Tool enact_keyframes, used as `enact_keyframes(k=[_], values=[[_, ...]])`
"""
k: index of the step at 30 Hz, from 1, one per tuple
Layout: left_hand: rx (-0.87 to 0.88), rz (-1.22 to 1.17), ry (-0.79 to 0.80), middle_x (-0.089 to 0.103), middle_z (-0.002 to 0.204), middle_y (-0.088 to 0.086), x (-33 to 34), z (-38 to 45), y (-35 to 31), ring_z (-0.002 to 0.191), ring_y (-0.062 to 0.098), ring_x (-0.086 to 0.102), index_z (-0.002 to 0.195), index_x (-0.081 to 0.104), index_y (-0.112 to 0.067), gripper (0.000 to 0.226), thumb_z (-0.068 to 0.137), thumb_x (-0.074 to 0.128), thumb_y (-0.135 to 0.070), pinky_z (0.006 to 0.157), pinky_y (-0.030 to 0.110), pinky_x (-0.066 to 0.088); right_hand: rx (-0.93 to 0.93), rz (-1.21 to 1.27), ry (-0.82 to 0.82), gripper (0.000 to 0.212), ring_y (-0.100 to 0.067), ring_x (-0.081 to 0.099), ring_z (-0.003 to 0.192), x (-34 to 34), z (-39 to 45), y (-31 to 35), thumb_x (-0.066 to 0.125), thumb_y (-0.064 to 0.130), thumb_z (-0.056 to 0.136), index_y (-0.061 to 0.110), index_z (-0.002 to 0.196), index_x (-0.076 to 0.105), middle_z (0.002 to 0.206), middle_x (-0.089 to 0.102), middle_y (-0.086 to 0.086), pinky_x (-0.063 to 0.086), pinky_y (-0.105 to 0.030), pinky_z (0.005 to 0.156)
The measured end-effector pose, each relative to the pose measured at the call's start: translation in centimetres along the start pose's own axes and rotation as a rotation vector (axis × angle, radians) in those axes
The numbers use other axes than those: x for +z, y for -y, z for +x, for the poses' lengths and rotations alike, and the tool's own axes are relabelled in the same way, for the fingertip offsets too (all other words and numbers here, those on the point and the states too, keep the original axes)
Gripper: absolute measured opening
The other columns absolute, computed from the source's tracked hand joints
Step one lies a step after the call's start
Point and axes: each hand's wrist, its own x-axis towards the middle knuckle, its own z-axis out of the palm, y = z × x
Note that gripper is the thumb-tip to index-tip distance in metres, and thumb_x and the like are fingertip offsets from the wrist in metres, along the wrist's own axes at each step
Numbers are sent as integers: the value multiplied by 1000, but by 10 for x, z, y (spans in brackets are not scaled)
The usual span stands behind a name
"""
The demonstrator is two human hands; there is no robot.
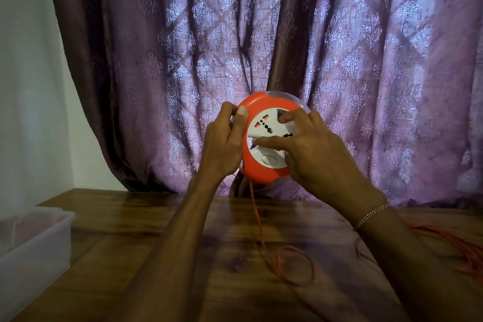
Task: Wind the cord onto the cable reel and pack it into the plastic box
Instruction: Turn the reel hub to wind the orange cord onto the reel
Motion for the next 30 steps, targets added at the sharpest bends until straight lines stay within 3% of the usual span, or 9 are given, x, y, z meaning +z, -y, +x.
enact_keyframes(k=[3, 5, 8, 13, 18, 22, 25, 30], values=[[11, 24, 6, 57, 62, 1, 0, 0, 1, 56, 14, 54, 81, 43, -30, 30, 105, 38, -46, 54, 45, 45, 37, -21, -40, 51, -29, 50, 109, 2, -1, 1, 53, 32, 76, 50, 122, 61, 122, 51, -5, 44, -33, 60], [13, 29, 10, 53, 58, -4, 1, -1, 0, 52, 7, 49, 80, 42, -30, 30, 105, 38, -45, 53, 39, 41, 107, 16, -73, 51, -28, 57, 100, 3, -2, 2, 63, 36, 75, 51, 123, 60, 111, 56, -4, 44, -32, 61], [-9, 15, 8, 55, 57, -8, 3, 0, 0, 51, 4, 50, 81, 42, -28, 30, 105, 39, -46, 50, 29, 37, 225, 126, -145, 58, -29, 68, 88, 3, 0, 3, 66, 62, 69, 48, 125, 60, 95, 71, -3, 55, -38, 72], [-3, 14, 45, 65, 69, 3, 4, -1, 1, 65, 19, 66, 85, 46, -28, 29, 104, 38, -48, 56, 48, 51, 310, 278, -187, 64, -25, 71, 90, 6, 2, -1, 65, 72, 69, 38, 124, 65, 89, 77, 1, 53, -39, 86], [-1, 20, 18, 56, 61, -2, 3, -1, 3, 56, 12, 54, 79, 42, -33, 32, 102, 36, -53, 54, 46, 46, 166, 122, -160, 58, -30, 69, 80, 0, 1, -4, 61, 66, 79, 31, 126, 65, 84, 76, -3, 55, -41, 69], [-11, 16, 5, 53, 60, -2, -1, 1, 3, 53, 11, 49, 79, 40, -30, 32, 104, 37, -49, 54, 46, 44, 8, 148, -149, 26, -24, 60, 98, -5, 0, -13, 66, 31, 85, 34, 110, 71, 109, 63, 2, 53, -41, 62], [-4, 25, 0, 53, 59, -4, -1, 1, 3, 52, 9, 48, 81, 41, -29, 31, 105, 37, -48, 53, 41, 42, -52, 145, 7, 46, -21, 47, 123, -5, 1, -13, 64, 8, 79, 42, 108, 70, 137, 50, 1, 53, -39, 64], [18, 8, 23, 57, 62, -1, 1, 0, 2, 57, 16, 58, 84, 44, -28, 31, 104, 37, -51, 51, 42, 45, -48, 18, 81, 54, -24, 43, 131, -5, -1, -1, 74, 18, 73, 49, 116, 66, 142, 45, -2, 42, -31, 62]])
